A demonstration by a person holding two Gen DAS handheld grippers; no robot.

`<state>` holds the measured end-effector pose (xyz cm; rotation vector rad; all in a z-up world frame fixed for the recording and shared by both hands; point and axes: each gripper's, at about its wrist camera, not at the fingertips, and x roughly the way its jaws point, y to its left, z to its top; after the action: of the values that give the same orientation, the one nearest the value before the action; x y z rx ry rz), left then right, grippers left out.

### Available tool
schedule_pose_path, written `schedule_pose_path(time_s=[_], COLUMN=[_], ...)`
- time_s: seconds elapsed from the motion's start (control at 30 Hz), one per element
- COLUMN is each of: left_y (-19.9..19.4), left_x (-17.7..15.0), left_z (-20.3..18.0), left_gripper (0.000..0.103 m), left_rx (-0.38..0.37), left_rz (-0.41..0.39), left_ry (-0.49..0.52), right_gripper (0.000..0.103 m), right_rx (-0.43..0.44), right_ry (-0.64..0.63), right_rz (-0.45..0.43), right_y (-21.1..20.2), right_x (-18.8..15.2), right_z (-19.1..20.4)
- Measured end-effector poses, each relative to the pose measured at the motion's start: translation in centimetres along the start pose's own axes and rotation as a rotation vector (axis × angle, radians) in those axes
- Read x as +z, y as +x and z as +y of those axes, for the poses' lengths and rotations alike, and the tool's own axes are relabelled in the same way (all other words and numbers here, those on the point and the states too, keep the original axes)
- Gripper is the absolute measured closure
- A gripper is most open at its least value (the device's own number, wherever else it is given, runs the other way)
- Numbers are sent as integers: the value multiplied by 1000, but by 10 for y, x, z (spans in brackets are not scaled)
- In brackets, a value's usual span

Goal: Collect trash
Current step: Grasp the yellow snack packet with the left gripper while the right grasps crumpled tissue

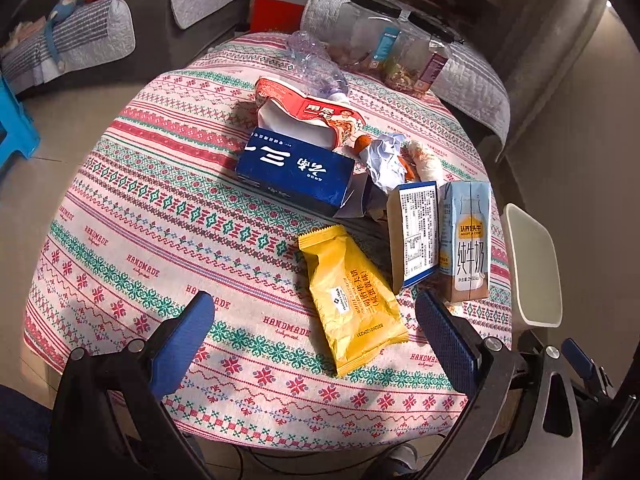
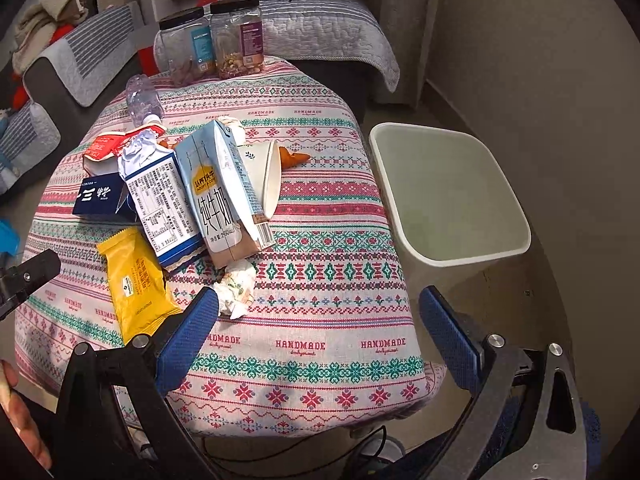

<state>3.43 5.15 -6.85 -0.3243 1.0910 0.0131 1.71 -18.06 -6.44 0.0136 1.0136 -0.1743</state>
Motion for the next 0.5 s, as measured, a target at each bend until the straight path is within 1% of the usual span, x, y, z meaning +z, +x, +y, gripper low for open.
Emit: schedule_pose_path(time_s=[0.07, 0.13, 0.17, 0.2, 0.23, 0.27, 0.3, 0.33, 0.43, 0.47, 0.5], left_y=[10, 20, 25, 31, 37, 43, 49, 55, 68, 73, 77], left_x=[-4, -8, -10, -12, -14, -16, -18, -20, -26, -28, -30], left_z=[4, 3, 1, -1, -2, -3, -5, -4, -3, -2, -1], left_gripper=[6, 7, 7, 8, 13, 16, 20, 24, 29, 34, 47], left_rx=[-22, -29, -31, -29, -14, -6, -14, -25, -56, -67, -71], left_rz=[31, 42, 44, 48, 52, 58, 68, 84, 108, 114, 120], left_ry=[-38, -46, -40, -33, -30, -29, -33, -41, -70, -74, -77], right_gripper=[9, 24, 37, 44, 48, 57, 61, 61, 61, 64, 70], right_rx=[47, 72, 81, 103, 137, 170, 200, 214, 202, 200, 201], right_ry=[6, -3, -11, -7, 9, 30, 49, 59, 50, 46, 45], right_rz=[19, 40, 54, 71, 93, 110, 122, 124, 116, 122, 132], right_y=[5, 13, 18, 24, 31, 37, 42, 46, 56, 62, 69], right_x=[-3, -5, -6, -7, -8, -8, -9, -9, -9, -10, -12], right_z=[3, 9, 13, 15, 16, 17, 18, 20, 30, 34, 37])
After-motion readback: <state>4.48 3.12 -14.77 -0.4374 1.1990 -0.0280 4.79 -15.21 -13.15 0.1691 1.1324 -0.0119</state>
